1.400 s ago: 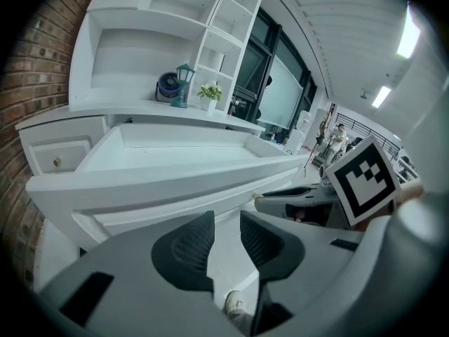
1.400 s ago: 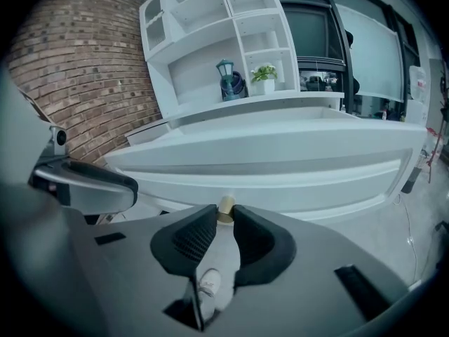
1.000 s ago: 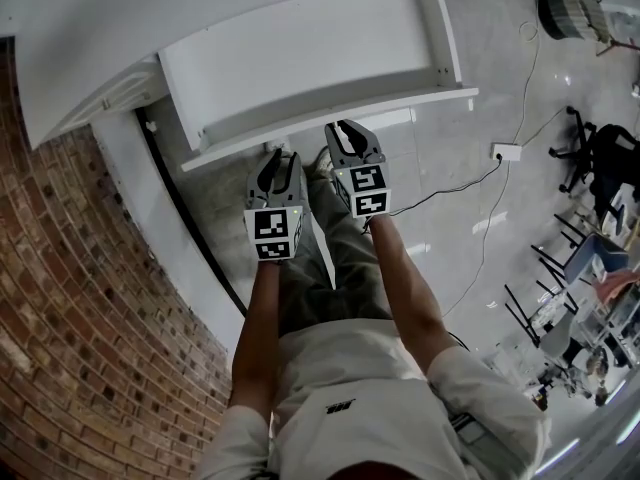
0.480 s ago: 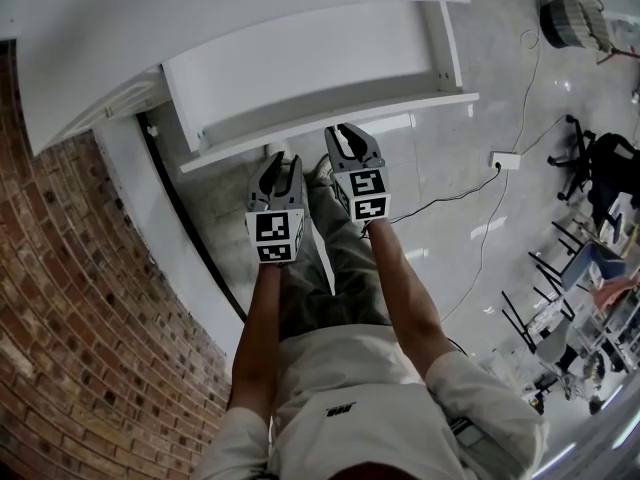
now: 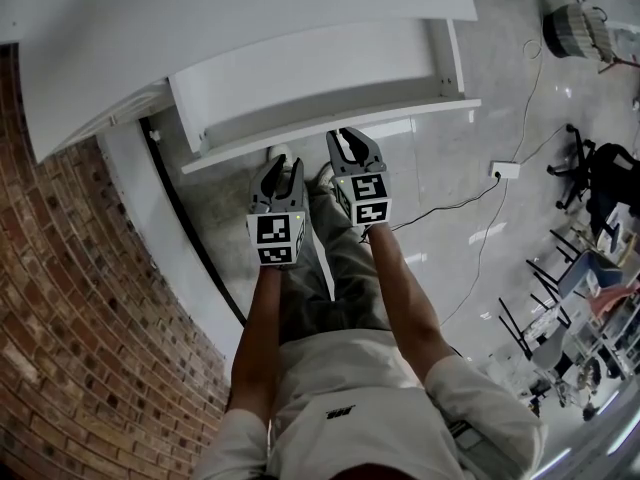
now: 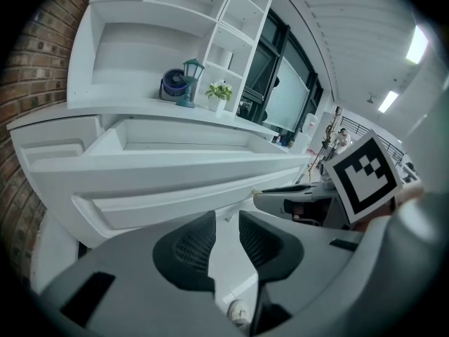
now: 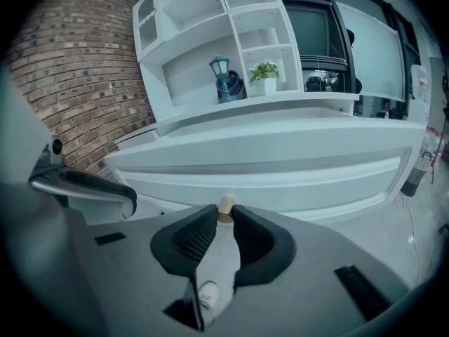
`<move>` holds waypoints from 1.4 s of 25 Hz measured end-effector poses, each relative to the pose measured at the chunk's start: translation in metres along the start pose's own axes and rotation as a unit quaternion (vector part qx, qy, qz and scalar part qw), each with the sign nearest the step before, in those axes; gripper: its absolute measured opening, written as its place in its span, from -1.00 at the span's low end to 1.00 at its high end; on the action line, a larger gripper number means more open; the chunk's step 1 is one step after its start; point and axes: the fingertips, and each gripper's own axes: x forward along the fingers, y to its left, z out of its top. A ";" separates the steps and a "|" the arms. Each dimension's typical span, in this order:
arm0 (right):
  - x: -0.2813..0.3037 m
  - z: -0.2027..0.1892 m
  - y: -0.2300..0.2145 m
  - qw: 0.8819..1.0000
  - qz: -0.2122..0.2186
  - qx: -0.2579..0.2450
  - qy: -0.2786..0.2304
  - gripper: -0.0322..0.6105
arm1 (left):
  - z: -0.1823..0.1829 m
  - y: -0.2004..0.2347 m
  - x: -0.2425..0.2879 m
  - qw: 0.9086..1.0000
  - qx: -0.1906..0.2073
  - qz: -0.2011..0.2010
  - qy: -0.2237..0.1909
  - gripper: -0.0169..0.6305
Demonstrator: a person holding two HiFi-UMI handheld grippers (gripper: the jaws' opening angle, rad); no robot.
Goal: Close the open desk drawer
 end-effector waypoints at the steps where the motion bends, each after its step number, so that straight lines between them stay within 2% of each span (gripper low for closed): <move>1: 0.002 0.001 -0.001 1.000 0.000 0.001 0.000 -0.66 | 0.002 0.001 0.002 1.000 0.000 0.000 -0.001 -0.60; 35: 0.057 0.058 -0.015 1.000 -0.016 0.010 -0.008 -0.66 | 0.049 0.054 0.036 1.000 -0.003 -0.005 -0.004 -0.62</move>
